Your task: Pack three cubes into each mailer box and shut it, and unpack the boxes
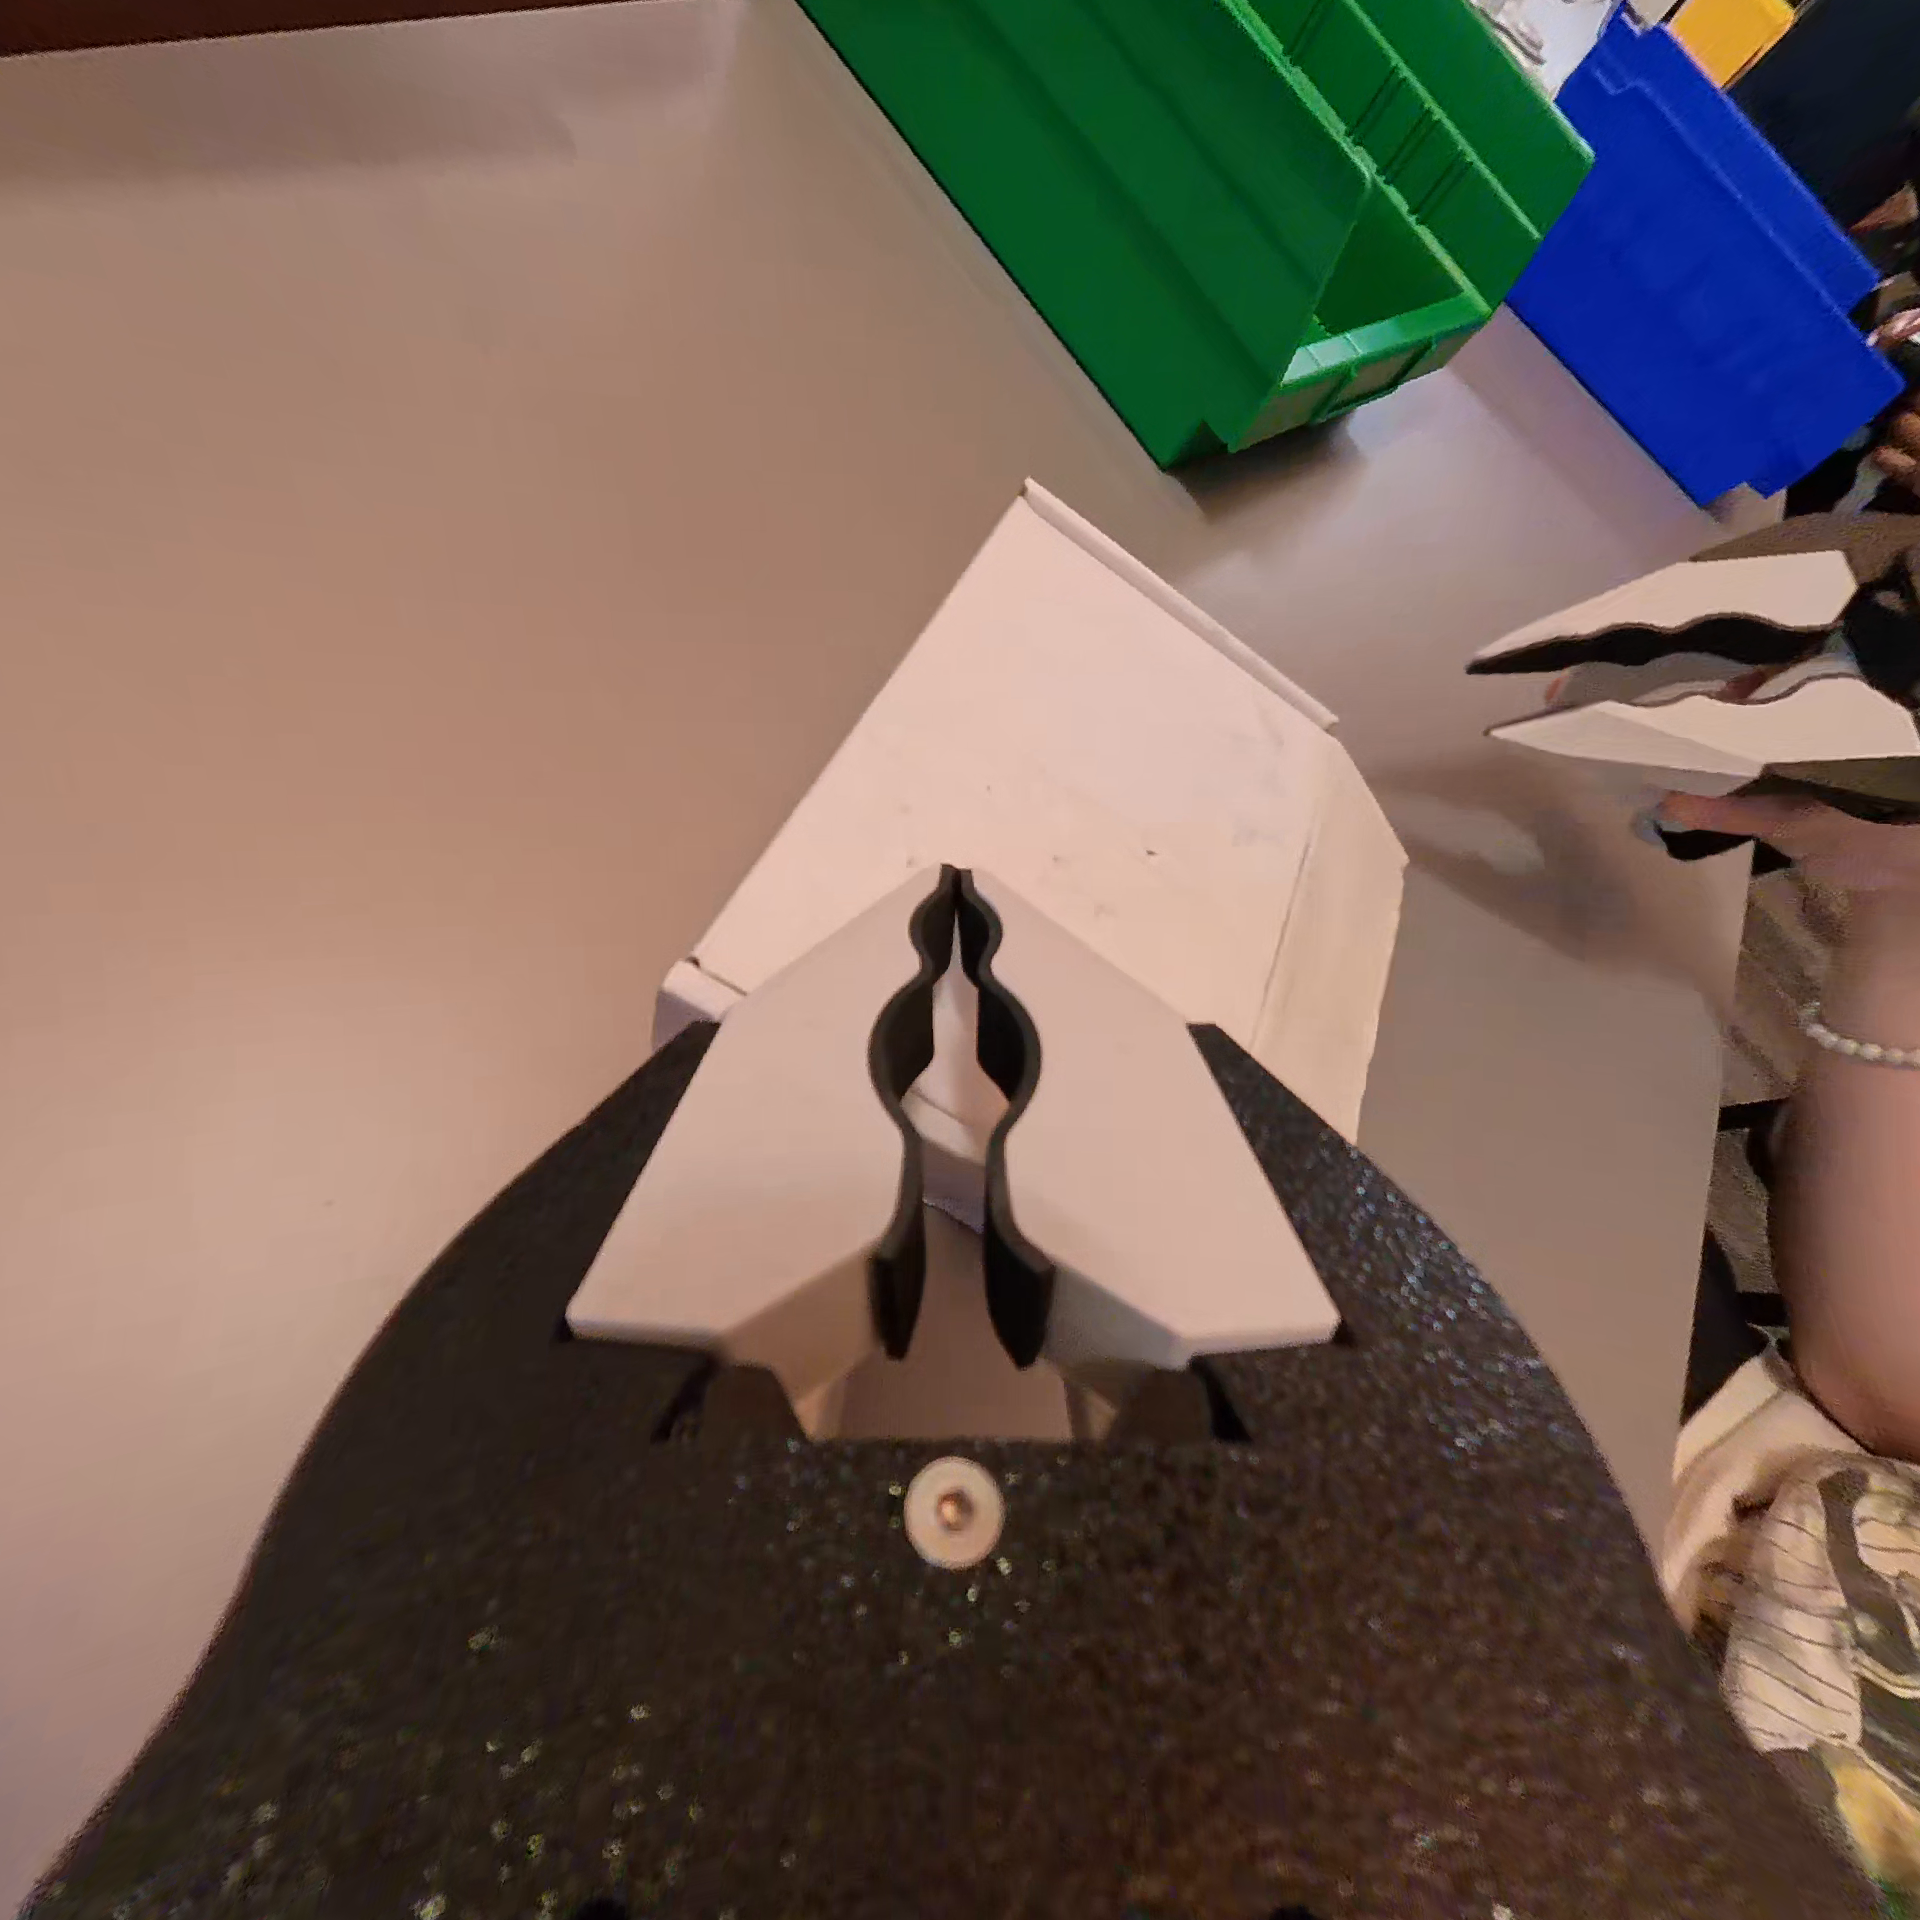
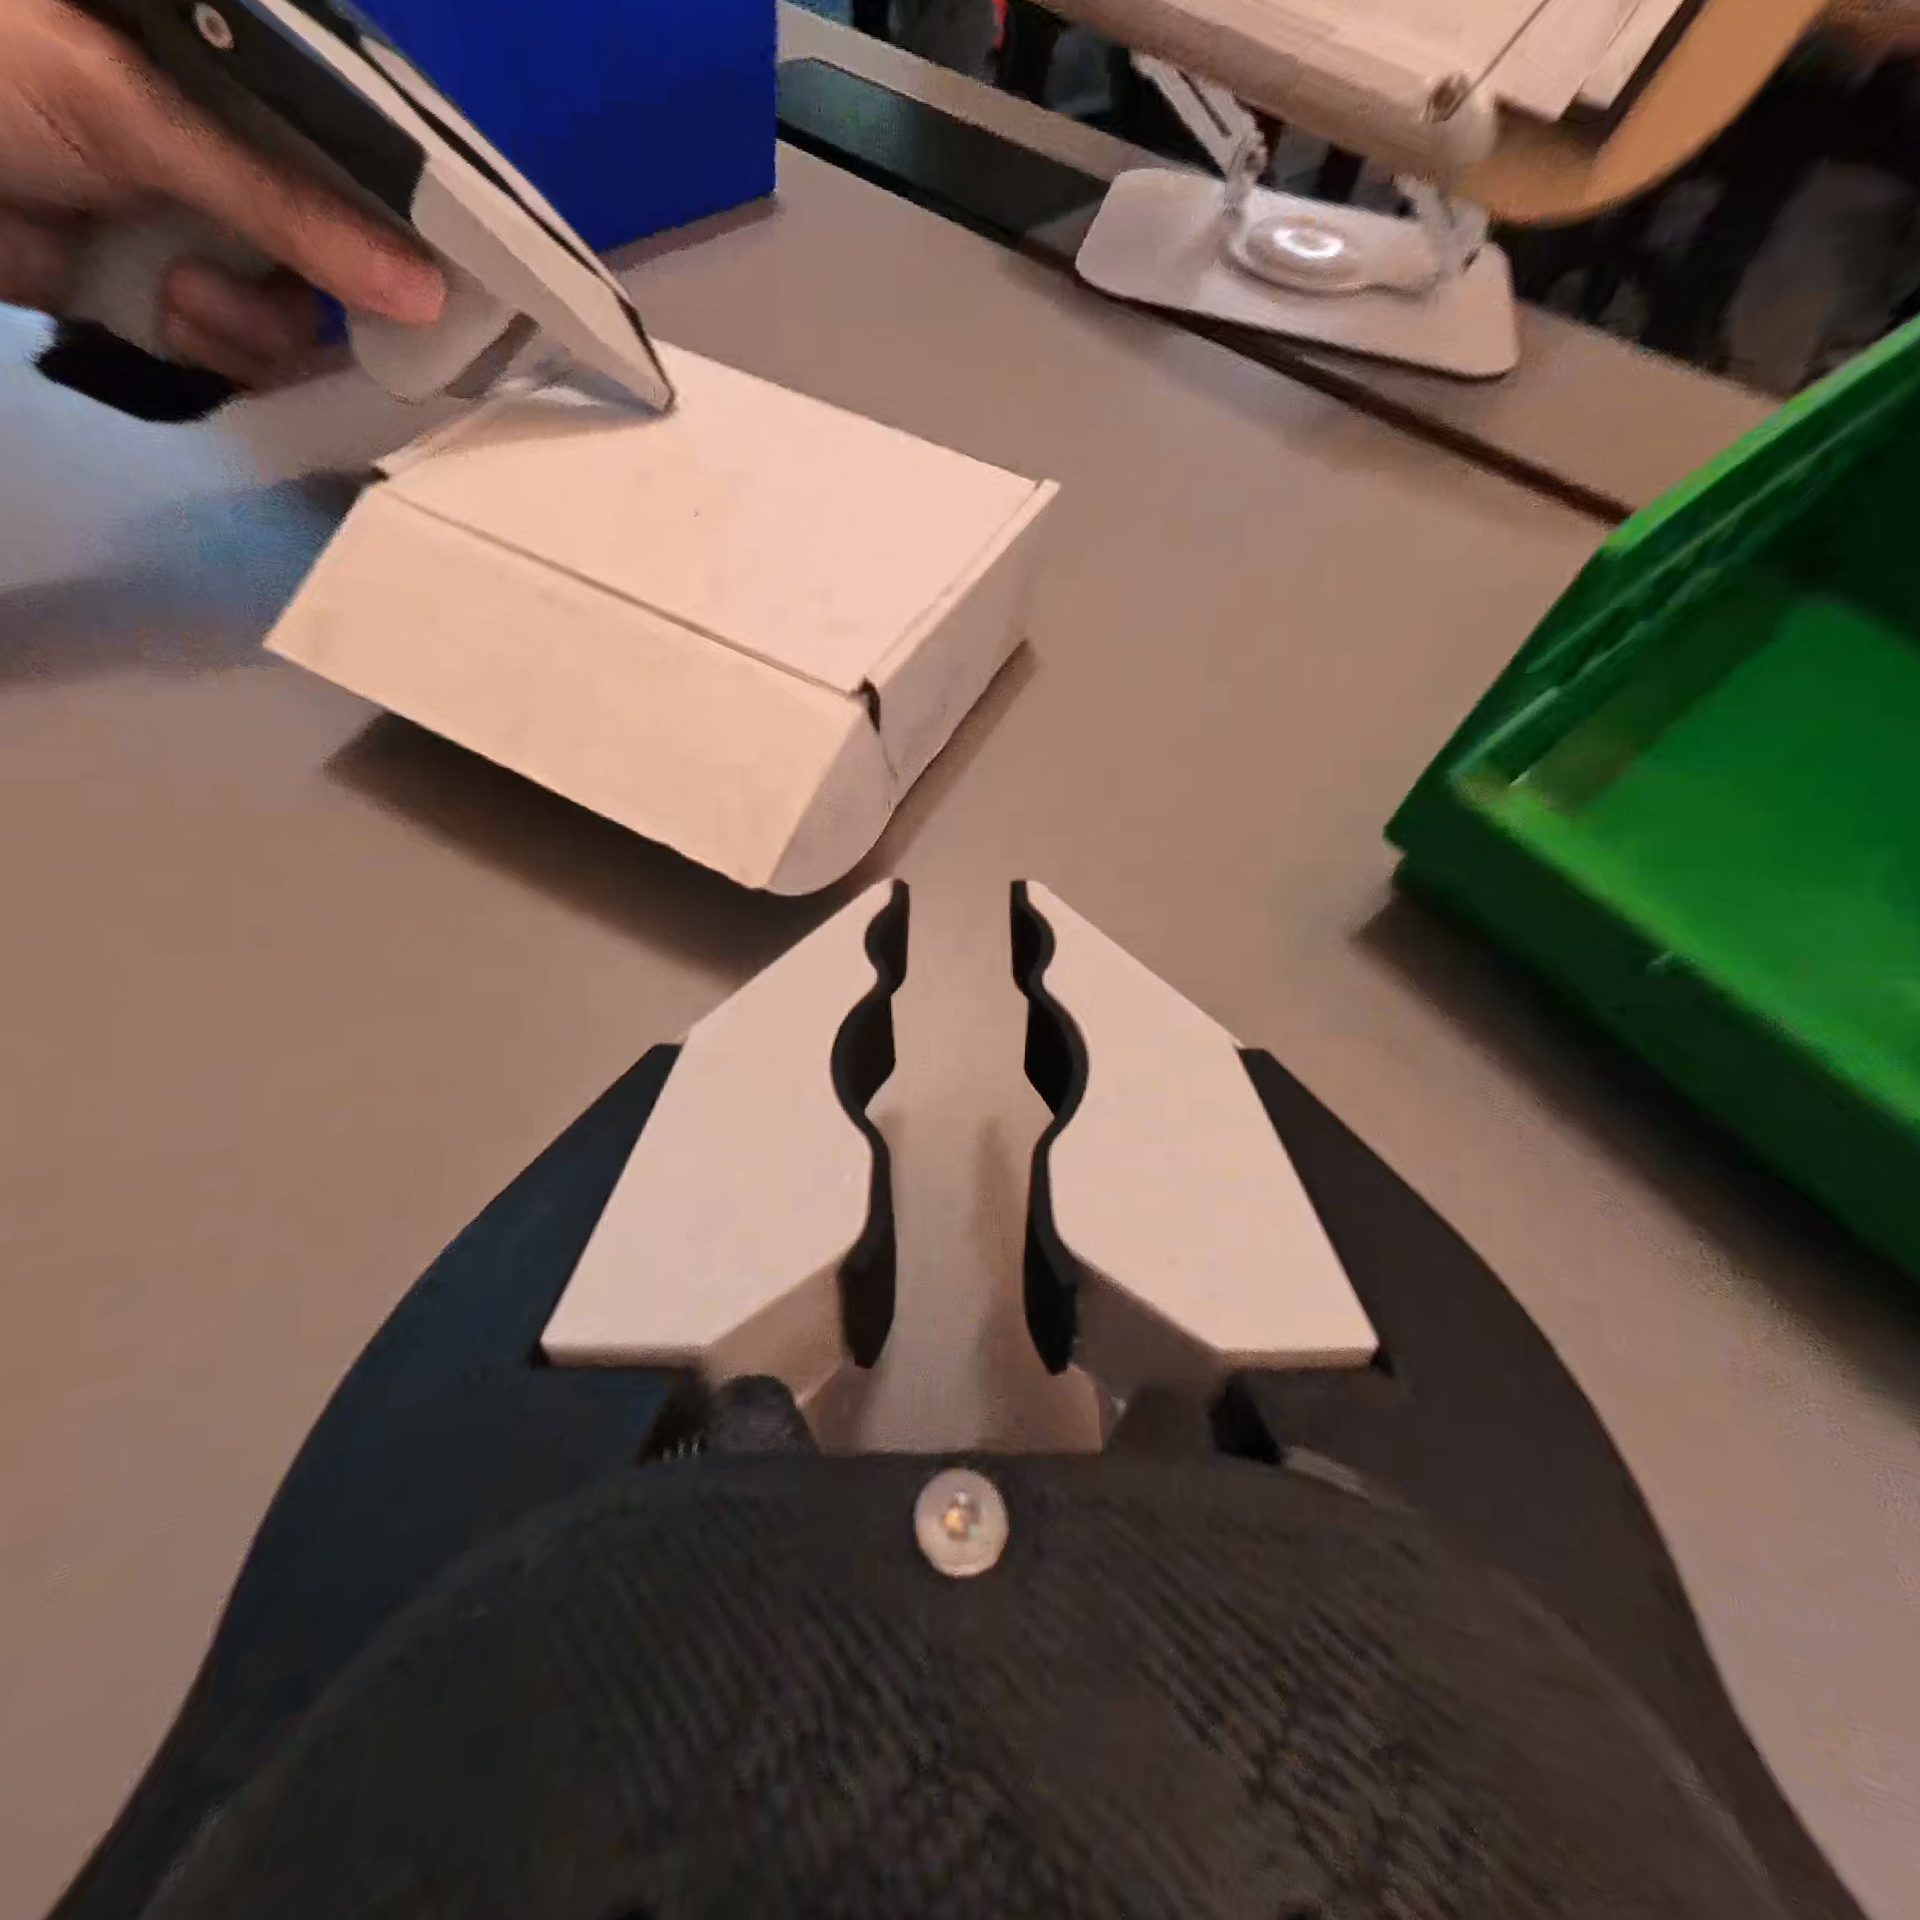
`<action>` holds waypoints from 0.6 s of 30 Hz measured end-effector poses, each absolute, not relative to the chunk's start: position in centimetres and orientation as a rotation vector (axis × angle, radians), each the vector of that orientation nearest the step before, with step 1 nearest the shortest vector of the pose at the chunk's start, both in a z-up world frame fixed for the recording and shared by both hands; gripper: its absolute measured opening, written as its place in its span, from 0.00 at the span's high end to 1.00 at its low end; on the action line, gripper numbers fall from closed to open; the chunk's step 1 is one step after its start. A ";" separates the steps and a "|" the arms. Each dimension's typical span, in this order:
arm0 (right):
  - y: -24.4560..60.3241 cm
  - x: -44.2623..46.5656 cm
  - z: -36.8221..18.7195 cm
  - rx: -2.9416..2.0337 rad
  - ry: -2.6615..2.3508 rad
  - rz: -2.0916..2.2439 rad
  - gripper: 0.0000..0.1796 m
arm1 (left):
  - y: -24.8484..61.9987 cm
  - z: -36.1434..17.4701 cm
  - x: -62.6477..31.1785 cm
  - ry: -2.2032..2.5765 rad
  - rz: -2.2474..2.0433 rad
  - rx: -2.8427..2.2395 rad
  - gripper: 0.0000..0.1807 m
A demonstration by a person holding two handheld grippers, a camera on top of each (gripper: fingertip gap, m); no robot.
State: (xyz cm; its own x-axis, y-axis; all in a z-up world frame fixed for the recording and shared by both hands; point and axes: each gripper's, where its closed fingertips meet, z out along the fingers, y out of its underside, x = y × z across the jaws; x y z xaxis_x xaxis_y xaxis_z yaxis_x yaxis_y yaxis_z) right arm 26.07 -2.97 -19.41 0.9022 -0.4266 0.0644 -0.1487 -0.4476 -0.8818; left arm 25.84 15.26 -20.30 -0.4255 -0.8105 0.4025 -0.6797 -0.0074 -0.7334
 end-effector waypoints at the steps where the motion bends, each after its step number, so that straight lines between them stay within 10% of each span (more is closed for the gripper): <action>1: -2.8 25.9 -19.6 -2.005 0.422 -0.295 0.89 | 15.3 -20.3 25.9 2.109 -1.406 -1.597 1.00; 10: 0.9 22.6 -22.4 -2.135 0.176 -0.273 0.72 | 15.3 -20.4 26.1 2.116 -1.326 -1.587 1.00; 18: 2.3 24.1 -23.5 -2.161 -0.147 -0.876 0.87 | 15.3 -20.4 26.2 2.114 -1.310 -1.579 1.00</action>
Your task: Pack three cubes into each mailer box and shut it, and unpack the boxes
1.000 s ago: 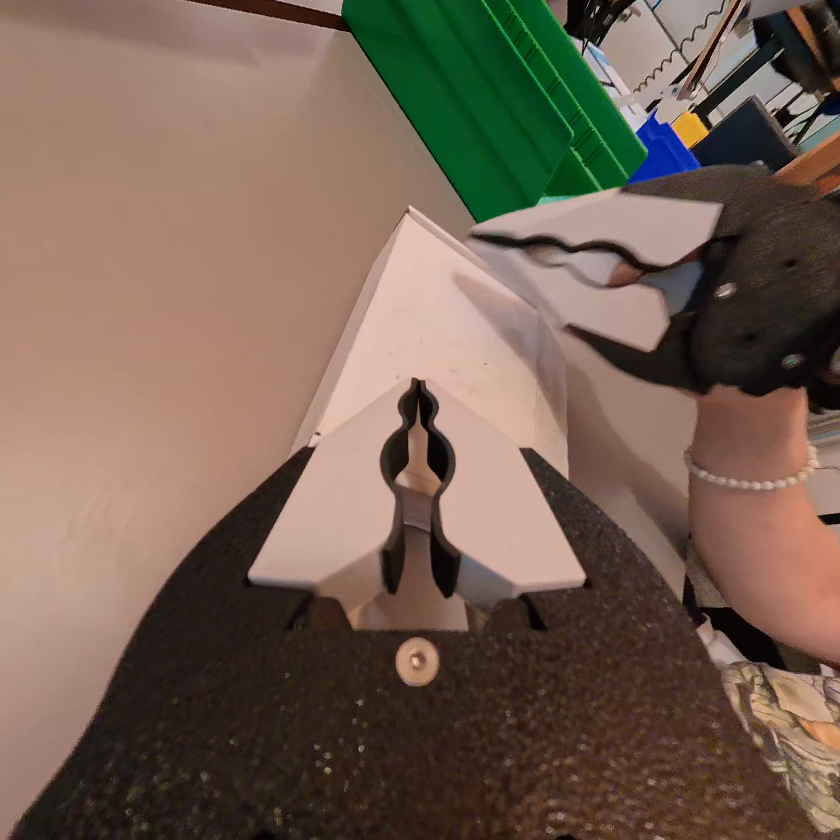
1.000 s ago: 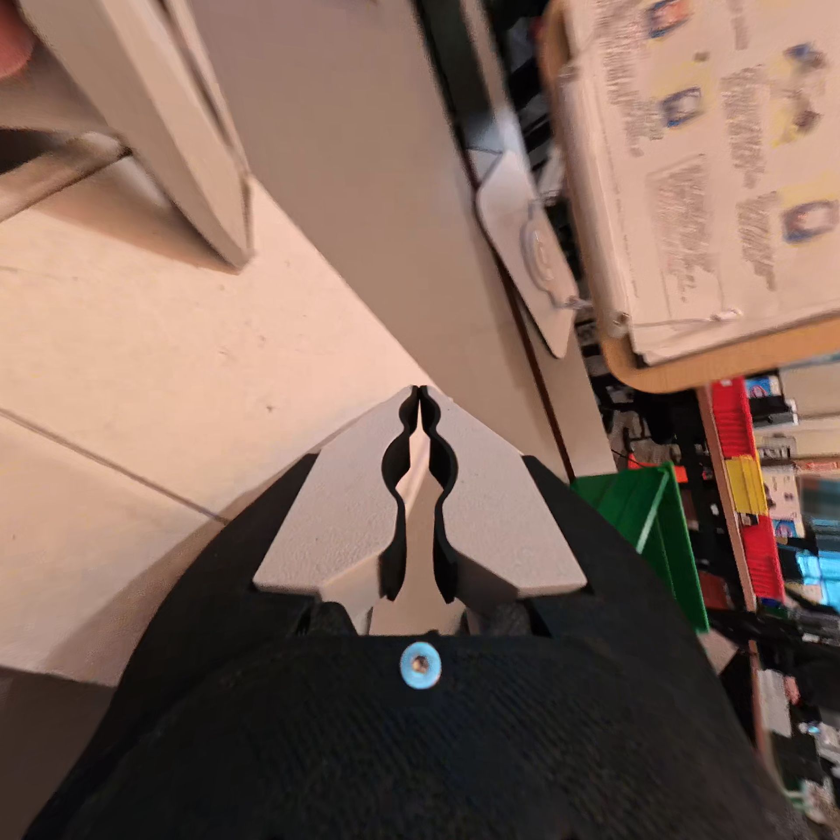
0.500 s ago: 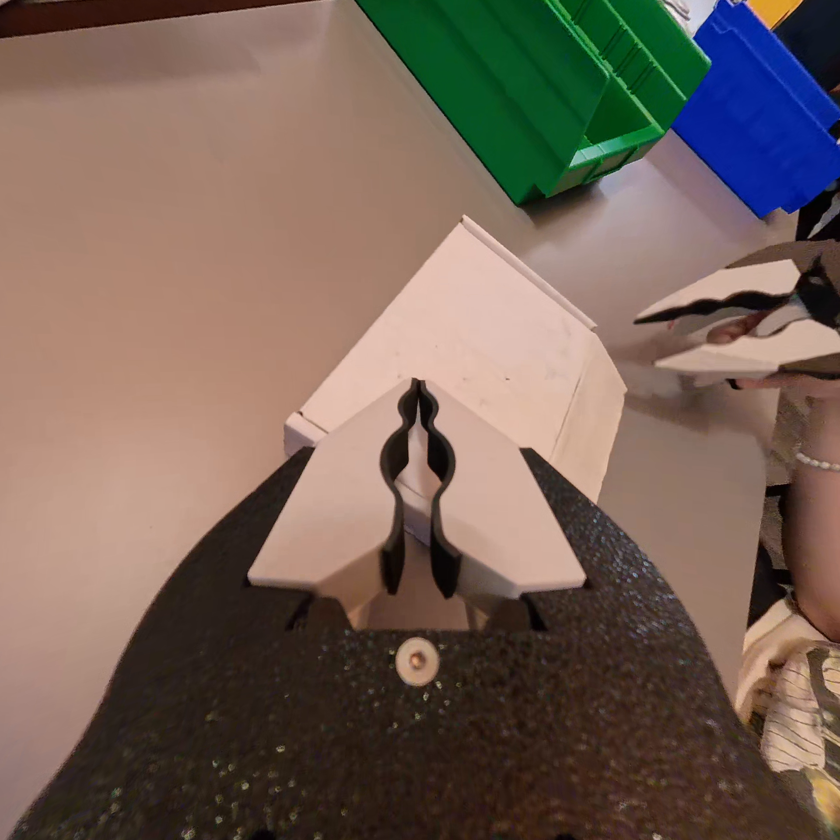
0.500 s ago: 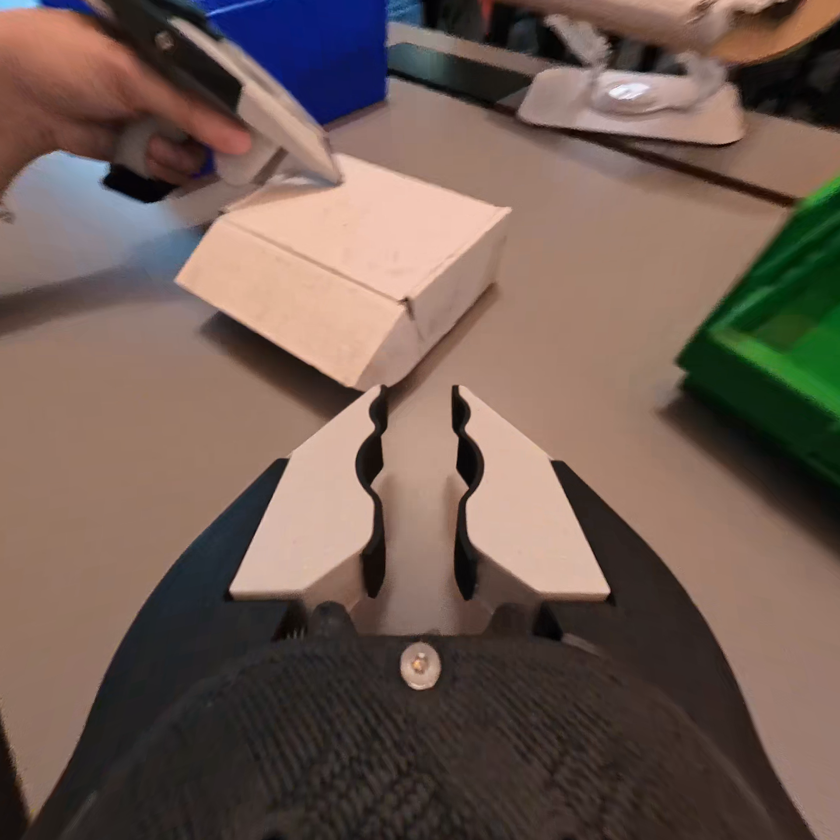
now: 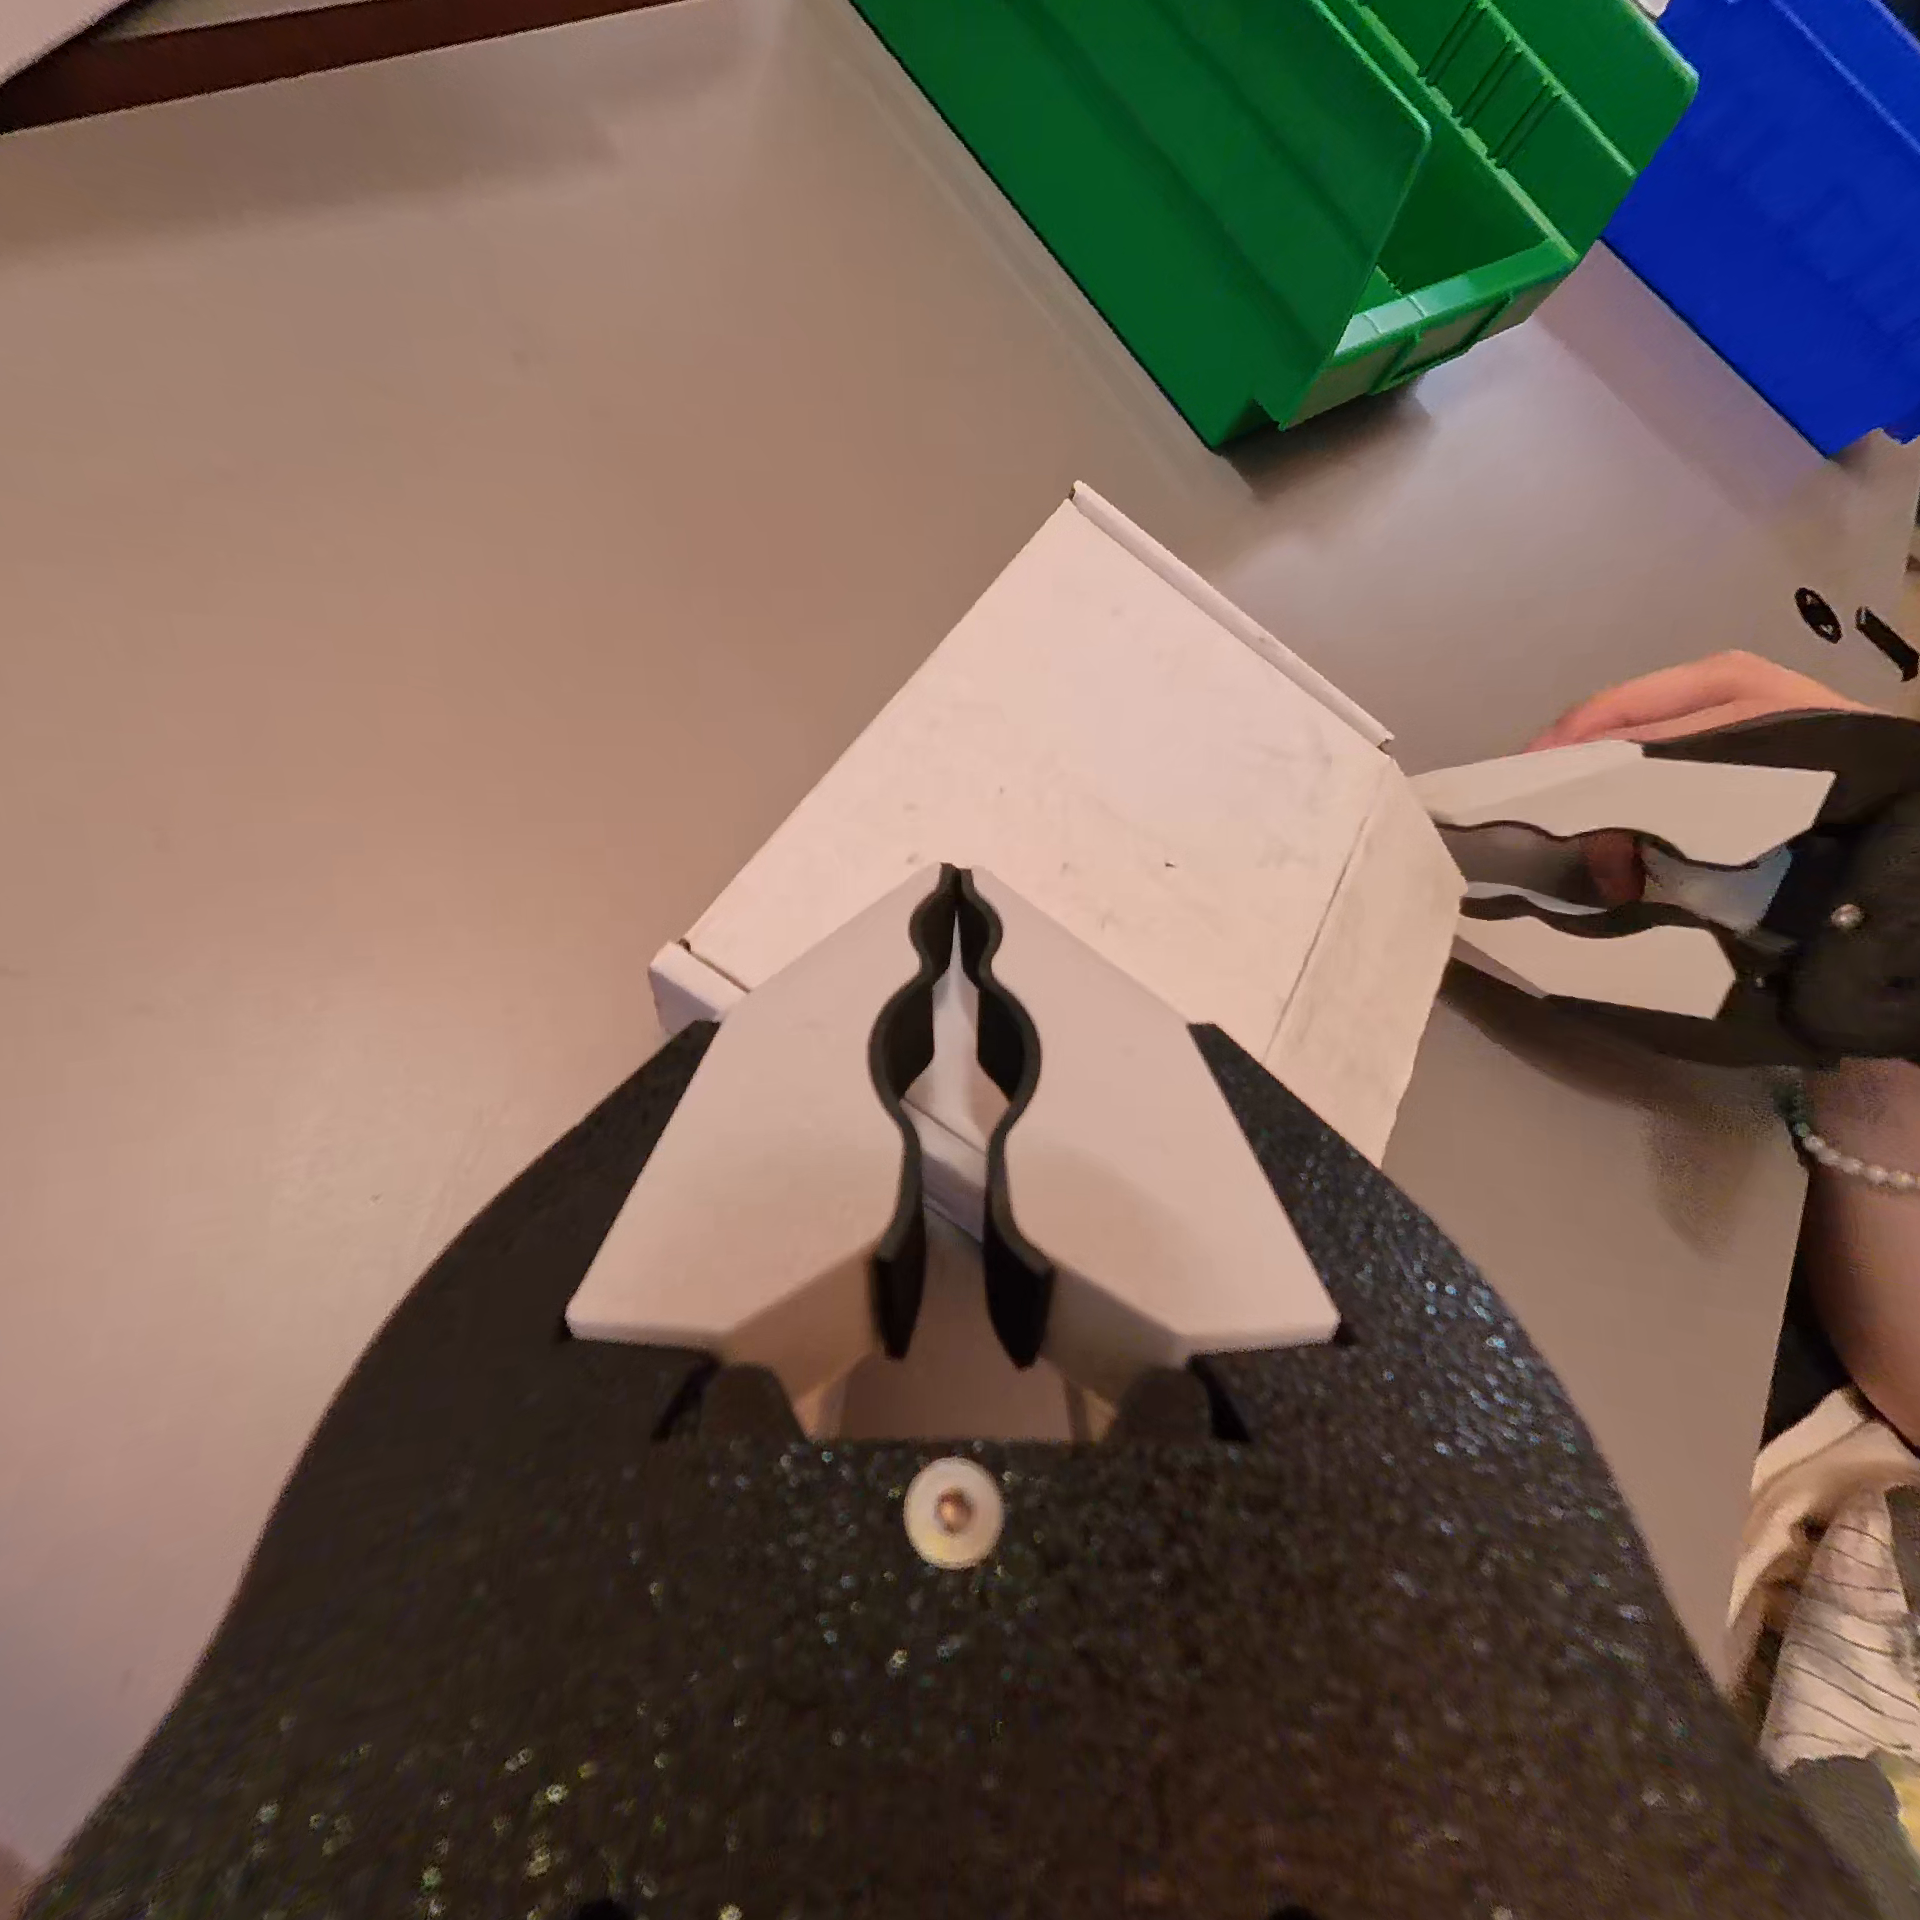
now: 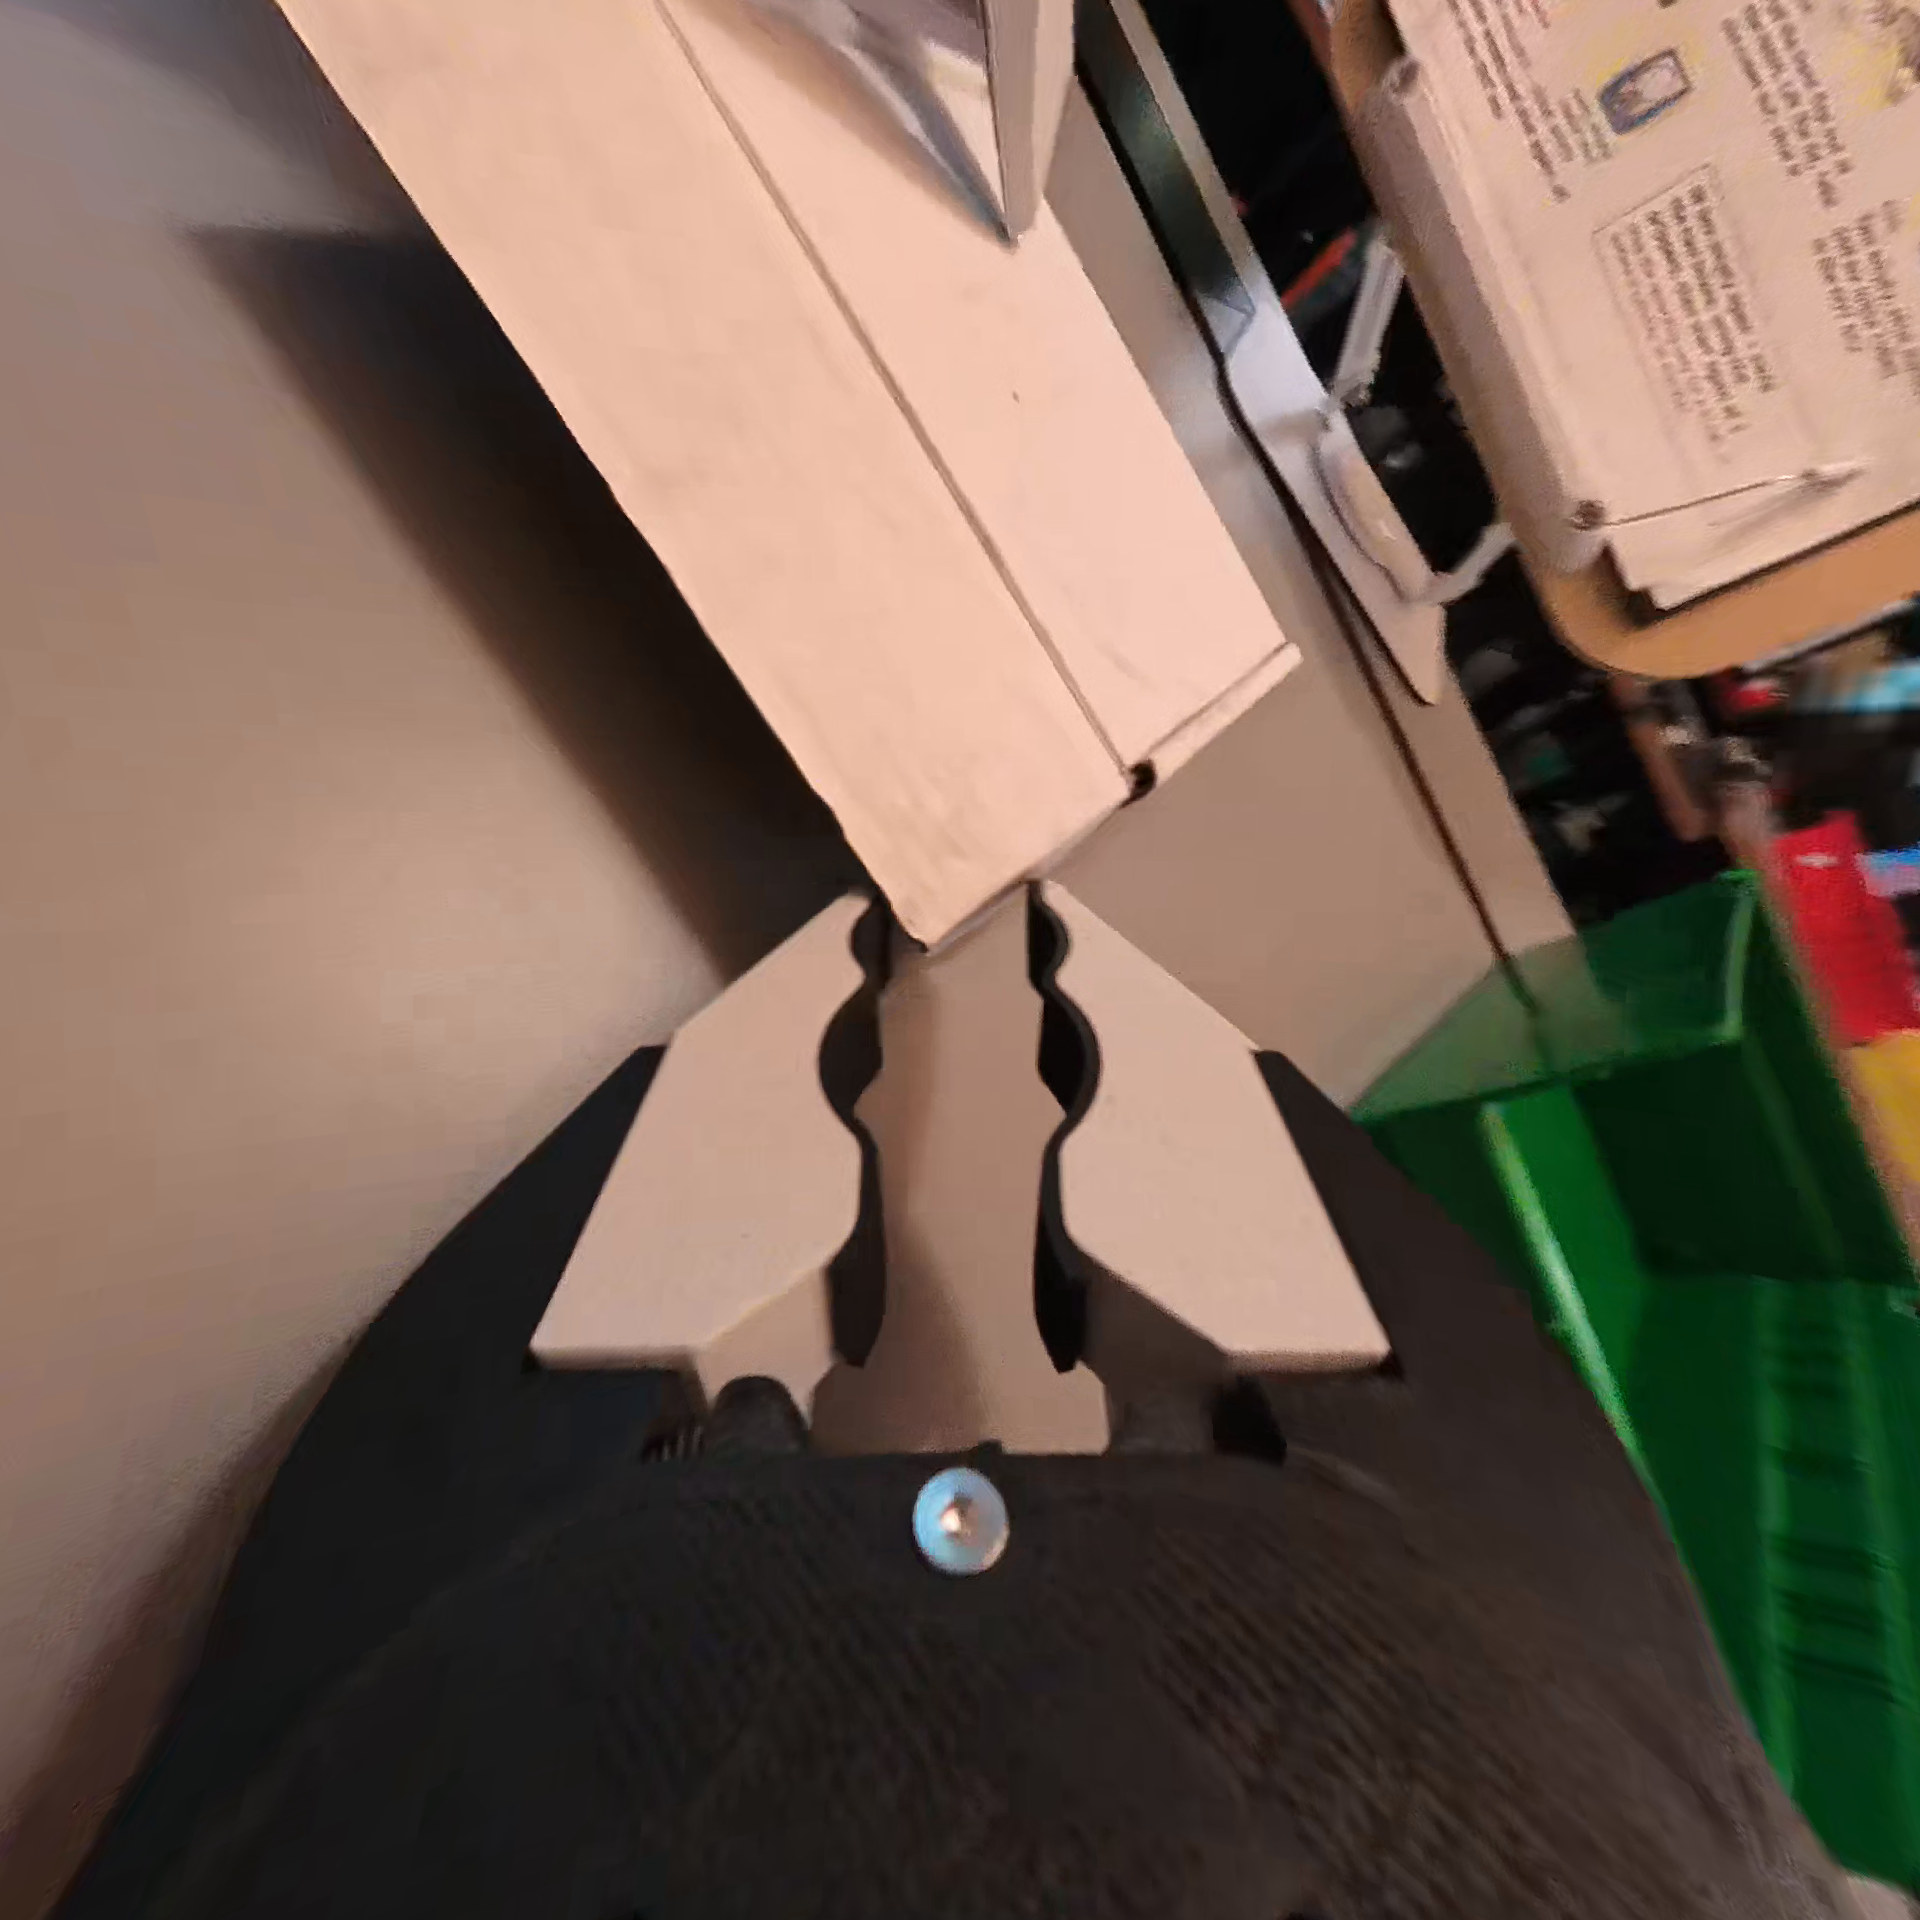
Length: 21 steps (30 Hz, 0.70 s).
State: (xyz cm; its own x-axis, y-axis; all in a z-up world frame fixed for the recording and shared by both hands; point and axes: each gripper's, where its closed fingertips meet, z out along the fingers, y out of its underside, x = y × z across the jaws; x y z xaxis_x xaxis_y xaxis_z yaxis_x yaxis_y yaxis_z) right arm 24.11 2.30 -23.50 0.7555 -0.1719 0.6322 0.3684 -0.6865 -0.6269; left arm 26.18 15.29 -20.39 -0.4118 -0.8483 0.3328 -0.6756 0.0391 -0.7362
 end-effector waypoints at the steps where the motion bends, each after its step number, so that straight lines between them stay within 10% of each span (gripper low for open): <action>1: 2.2 24.4 -23.6 -2.174 -0.159 -0.932 0.90 | 15.3 -20.4 26.2 2.111 -1.314 -1.577 1.00; 21: 2.9 23.9 -24.6 -2.219 -0.119 -0.525 0.93 | 15.5 -20.4 26.5 2.076 -1.291 -1.567 1.00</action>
